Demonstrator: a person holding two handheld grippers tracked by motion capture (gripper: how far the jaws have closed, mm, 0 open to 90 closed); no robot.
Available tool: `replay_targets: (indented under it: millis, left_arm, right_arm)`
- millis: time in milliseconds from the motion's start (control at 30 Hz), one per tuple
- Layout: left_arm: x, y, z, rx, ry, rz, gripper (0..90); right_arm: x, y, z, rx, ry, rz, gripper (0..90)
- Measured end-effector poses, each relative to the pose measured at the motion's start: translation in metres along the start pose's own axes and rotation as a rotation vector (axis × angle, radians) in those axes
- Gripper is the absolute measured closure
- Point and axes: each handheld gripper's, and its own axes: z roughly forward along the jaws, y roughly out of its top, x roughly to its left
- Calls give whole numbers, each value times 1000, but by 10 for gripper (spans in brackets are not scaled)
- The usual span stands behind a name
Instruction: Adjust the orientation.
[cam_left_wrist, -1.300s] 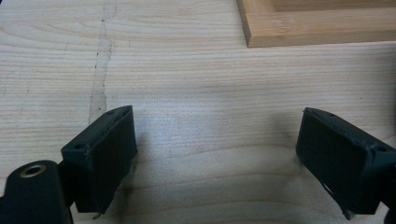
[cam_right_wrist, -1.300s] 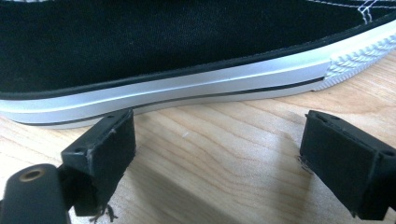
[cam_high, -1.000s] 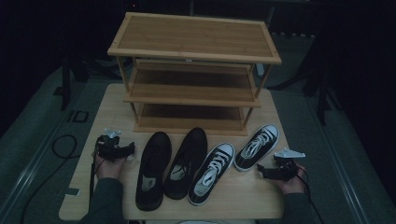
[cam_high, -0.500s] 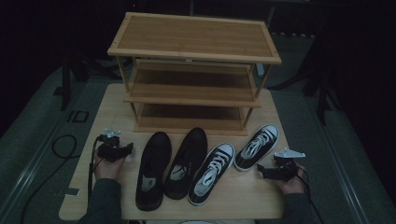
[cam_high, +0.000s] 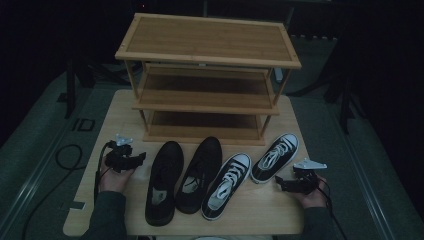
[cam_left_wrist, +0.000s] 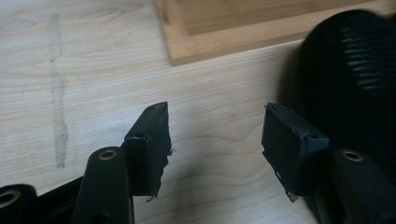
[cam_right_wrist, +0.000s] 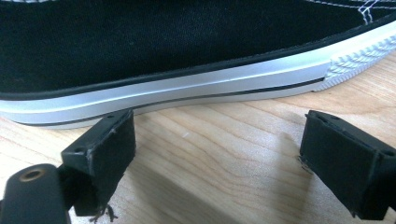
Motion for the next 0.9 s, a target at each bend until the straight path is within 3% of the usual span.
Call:
replay_targets:
  millis: [100, 133, 367, 500, 633, 700, 800, 833, 900]
  left_arm:
    - [-3, 3, -4, -5, -22, 8, 444]
    - [-7, 6, -9, -9, -52, 20, 444]
    - [-21, 17, -18, -9, -143, 60, 587]
    - [-28, 23, -20, -9, -239, 75, 593]
    - [-32, 25, -18, 18, -280, 92, 599]
    - [-33, 25, -17, 23, -281, 94, 618]
    - [-34, 27, -12, 48, -292, 102, 722]
    - [-34, 27, -10, 55, -300, 109, 806]
    - [-38, 29, -10, 63, -295, 145, 883]
  right_arm:
    - [0, 0, 0, 0, 0, 0, 103]
    - [0, 0, 0, 0, 0, 0, 103]
    - [0, 0, 0, 0, 0, 1, 103]
    - [0, 0, 0, 0, 0, 1, 103]
    - [0, 0, 0, 0, 0, 0, 103]
    - [0, 0, 0, 0, 0, 0, 103]
    - [0, 0, 0, 0, 0, 0, 103]
    - [0, 0, 0, 0, 0, 0, 103]
    - [0, 0, 0, 0, 0, 0, 103]
